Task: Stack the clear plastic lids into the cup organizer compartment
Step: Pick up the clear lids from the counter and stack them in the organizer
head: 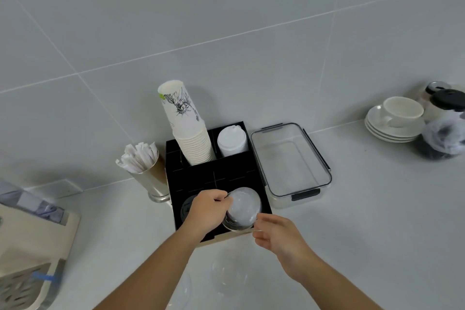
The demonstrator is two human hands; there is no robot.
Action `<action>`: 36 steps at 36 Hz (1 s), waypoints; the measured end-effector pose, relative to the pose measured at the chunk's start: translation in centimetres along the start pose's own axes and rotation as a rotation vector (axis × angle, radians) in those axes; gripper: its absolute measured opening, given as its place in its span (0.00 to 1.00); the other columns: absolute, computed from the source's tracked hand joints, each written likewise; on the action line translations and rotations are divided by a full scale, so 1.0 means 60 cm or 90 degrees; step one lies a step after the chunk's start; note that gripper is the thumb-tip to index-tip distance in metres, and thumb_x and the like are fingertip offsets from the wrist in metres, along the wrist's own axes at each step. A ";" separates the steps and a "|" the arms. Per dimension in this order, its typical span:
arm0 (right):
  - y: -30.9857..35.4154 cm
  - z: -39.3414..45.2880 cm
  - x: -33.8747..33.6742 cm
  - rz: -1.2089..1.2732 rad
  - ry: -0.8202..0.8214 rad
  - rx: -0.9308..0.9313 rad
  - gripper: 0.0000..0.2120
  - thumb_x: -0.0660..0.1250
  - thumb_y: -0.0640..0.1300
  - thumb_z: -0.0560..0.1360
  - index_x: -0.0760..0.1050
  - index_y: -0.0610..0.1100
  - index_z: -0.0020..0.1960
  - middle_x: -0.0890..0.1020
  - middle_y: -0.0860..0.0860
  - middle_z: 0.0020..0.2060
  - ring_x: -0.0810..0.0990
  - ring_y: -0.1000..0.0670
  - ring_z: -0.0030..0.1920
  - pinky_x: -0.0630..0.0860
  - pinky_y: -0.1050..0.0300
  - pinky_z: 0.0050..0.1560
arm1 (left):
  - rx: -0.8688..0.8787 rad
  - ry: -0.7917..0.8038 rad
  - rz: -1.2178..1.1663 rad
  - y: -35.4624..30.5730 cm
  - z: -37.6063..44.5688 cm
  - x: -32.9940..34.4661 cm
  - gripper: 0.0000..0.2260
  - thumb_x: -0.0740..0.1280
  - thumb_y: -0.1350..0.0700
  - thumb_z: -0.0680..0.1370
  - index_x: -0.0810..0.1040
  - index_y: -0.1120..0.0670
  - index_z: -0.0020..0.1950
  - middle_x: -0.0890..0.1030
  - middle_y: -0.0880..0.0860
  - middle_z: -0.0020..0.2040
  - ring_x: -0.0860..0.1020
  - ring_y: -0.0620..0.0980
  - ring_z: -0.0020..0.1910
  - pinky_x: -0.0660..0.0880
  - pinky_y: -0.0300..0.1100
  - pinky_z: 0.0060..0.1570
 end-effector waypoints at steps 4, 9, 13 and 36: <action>-0.002 0.013 -0.001 0.026 0.002 0.019 0.14 0.68 0.38 0.76 0.77 0.41 0.61 0.84 0.41 0.52 0.84 0.46 0.48 0.81 0.59 0.46 | 0.014 0.011 0.013 -0.003 0.030 0.012 0.16 0.65 0.57 0.75 0.64 0.62 0.32 0.63 0.54 0.31 0.63 0.48 0.32 0.60 0.42 0.36; -0.004 0.030 -0.005 0.044 -0.008 0.036 0.13 0.68 0.38 0.77 0.77 0.42 0.61 0.84 0.41 0.51 0.84 0.43 0.52 0.81 0.55 0.51 | 0.021 0.038 0.058 -0.002 0.062 0.028 0.13 0.66 0.56 0.73 0.68 0.58 0.31 0.64 0.51 0.30 0.64 0.47 0.31 0.61 0.43 0.37; -0.010 0.045 -0.004 0.050 -0.014 0.054 0.12 0.67 0.37 0.77 0.78 0.42 0.61 0.83 0.42 0.51 0.84 0.44 0.51 0.81 0.52 0.55 | 0.016 0.089 0.073 0.010 0.083 0.040 0.11 0.67 0.53 0.74 0.77 0.61 0.38 0.73 0.52 0.38 0.72 0.47 0.41 0.66 0.43 0.43; -0.009 0.053 -0.002 -0.097 0.012 -0.031 0.15 0.62 0.50 0.71 0.81 0.47 0.52 0.78 0.35 0.55 0.78 0.43 0.48 0.68 0.32 0.67 | 0.117 0.186 0.283 0.008 0.101 0.061 0.20 0.79 0.51 0.63 0.76 0.58 0.46 0.77 0.53 0.51 0.77 0.53 0.53 0.76 0.47 0.53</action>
Point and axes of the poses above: each hand's wrist, its own z-axis towards the middle knuckle, its own x-axis out of the palm, y = z × x, the point moved 4 cm from there along z, towards the middle knuckle
